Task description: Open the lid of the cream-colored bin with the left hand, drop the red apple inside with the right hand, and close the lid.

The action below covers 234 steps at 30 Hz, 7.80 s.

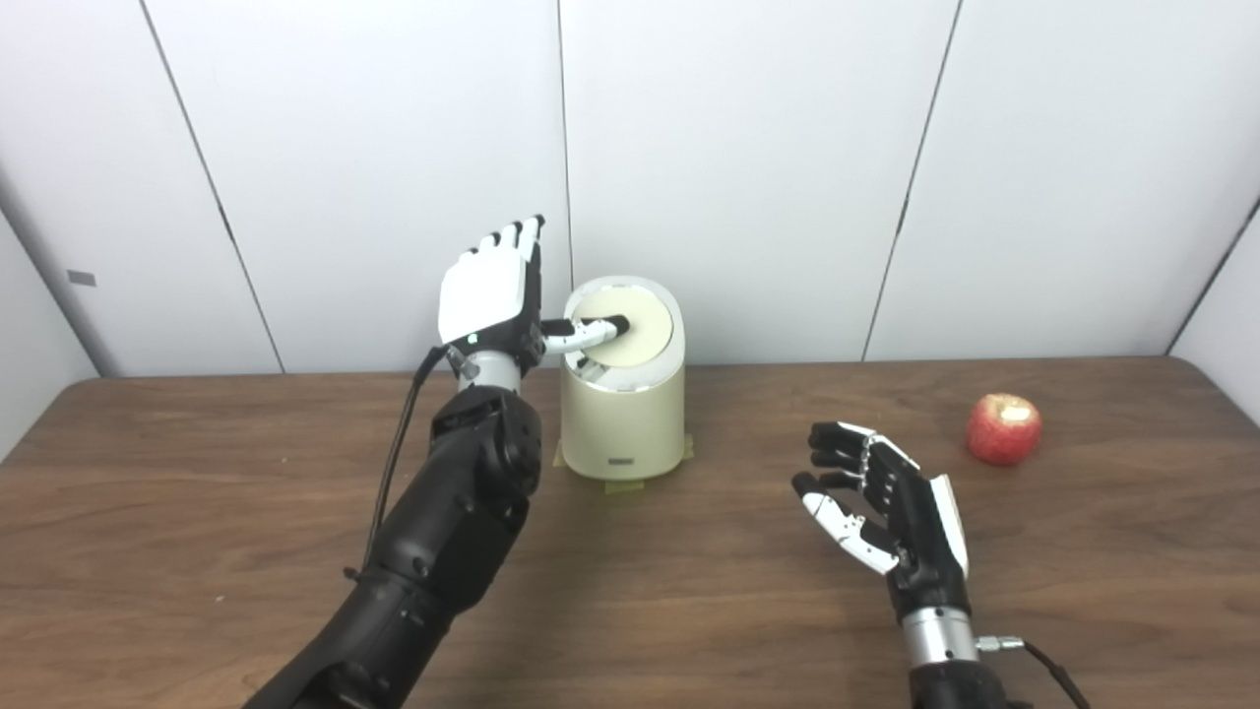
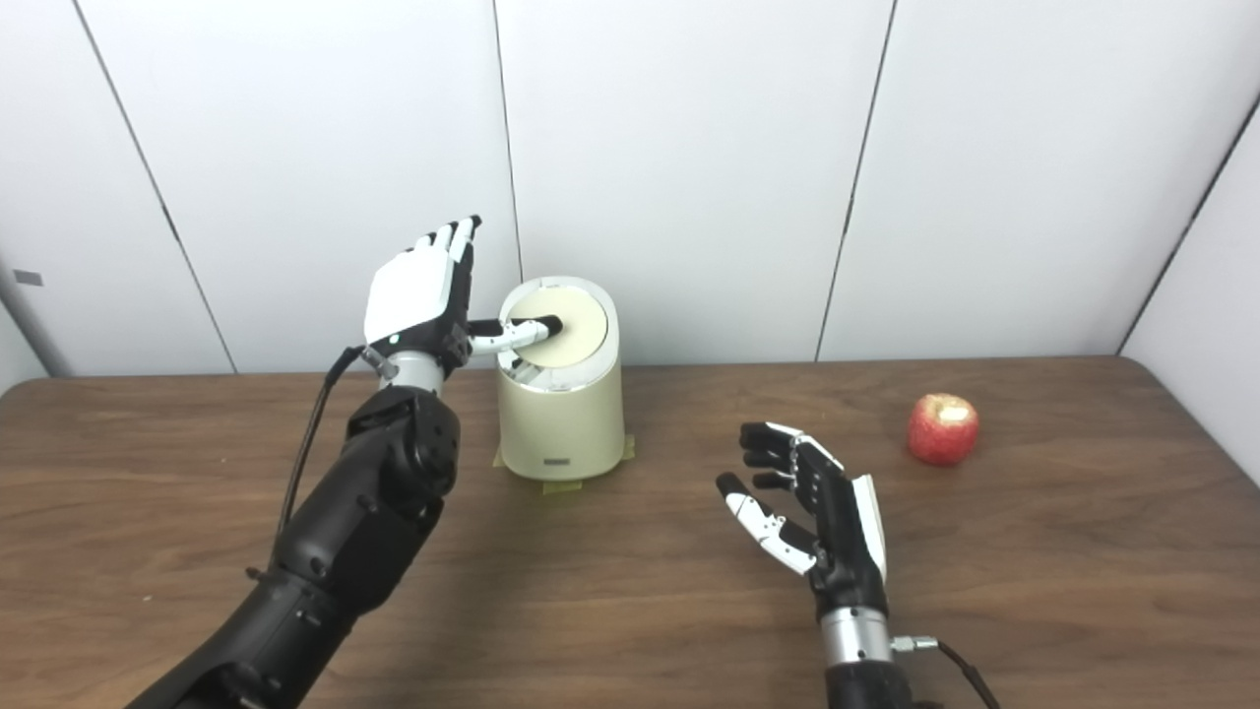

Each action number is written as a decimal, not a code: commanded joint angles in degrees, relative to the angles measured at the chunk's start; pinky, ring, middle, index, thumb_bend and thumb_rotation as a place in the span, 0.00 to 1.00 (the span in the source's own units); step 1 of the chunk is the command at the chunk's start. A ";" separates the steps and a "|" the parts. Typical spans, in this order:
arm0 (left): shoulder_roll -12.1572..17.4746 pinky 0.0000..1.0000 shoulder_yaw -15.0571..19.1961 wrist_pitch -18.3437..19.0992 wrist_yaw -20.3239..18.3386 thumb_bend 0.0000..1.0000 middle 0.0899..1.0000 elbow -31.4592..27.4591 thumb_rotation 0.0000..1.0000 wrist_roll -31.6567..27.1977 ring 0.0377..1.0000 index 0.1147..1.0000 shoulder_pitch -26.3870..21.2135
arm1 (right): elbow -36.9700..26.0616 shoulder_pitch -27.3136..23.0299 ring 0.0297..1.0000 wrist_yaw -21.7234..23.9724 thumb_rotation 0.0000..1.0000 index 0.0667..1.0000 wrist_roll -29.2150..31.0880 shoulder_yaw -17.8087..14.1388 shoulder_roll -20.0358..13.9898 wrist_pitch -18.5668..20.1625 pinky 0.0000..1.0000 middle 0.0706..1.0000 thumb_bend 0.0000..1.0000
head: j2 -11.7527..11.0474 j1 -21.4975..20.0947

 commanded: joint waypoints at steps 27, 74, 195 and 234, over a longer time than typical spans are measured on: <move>1.47 1.00 -4.79 1.39 -0.60 1.00 1.00 8.79 0.12 20.61 1.00 1.00 -5.24 | -2.04 -0.42 0.69 0.47 0.31 0.66 1.37 0.30 0.59 -0.29 0.63 0.68 0.26 | 0.31 -0.02; -6.02 0.96 22.80 -36.67 -1.28 0.29 0.95 -30.46 1.00 -39.41 0.96 0.93 21.05 | -4.76 -1.57 0.68 -4.75 0.38 0.64 -3.75 -0.88 0.01 -3.01 0.61 0.66 0.25 | 0.14 0.85; -4.75 0.89 25.58 -37.29 -9.76 0.23 0.90 -43.89 0.91 -48.57 0.91 0.84 49.75 | 15.79 -33.67 0.83 42.66 0.12 0.84 -35.91 21.92 -37.33 25.78 0.68 0.92 0.88 | 0.75 1.51; -4.02 0.88 25.06 -37.32 -9.55 0.25 0.90 -44.15 0.89 -46.75 0.91 0.84 49.73 | 19.60 -31.60 0.46 23.85 0.00 0.46 -42.70 22.82 -35.50 22.27 0.38 0.43 0.53 | 0.98 1.68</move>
